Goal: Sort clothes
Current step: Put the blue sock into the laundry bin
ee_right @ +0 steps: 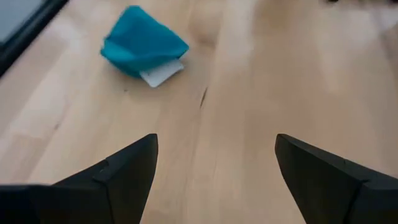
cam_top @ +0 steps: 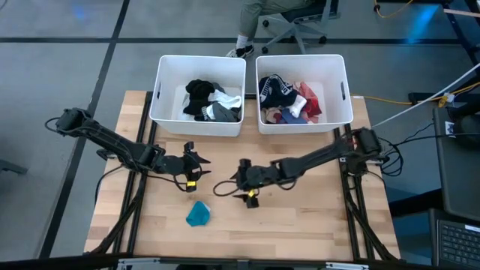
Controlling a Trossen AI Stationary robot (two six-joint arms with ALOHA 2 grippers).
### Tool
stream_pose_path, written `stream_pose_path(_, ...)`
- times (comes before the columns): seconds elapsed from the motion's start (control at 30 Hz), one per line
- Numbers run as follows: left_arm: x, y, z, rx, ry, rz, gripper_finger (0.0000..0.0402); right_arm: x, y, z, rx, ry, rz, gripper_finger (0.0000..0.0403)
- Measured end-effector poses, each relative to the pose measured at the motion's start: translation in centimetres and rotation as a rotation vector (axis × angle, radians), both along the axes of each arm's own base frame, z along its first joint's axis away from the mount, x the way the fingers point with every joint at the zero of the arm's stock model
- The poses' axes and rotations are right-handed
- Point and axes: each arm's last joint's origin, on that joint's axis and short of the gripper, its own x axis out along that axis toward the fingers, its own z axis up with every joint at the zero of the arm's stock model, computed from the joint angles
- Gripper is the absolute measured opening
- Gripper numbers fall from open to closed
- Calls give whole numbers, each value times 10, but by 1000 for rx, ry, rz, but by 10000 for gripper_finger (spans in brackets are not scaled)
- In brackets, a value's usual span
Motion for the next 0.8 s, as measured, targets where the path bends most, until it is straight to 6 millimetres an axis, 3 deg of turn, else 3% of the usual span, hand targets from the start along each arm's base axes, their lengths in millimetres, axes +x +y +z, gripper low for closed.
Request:
stream_pose_path(0.13, -1, 0, -2, -18, 14, 16, 157, 22, 5, -24, 35, -30, 68, 324)
stream_pose_path(0.6, 0, 0, -1, -97, -17, 71, 157, 91, 27, -37, 89, -147, 239, 324)
stream_pose_path(0.8, 0, 0, -1, -134, -23, 93, 157, 107, 49, -53, 119, -143, 280, 324)
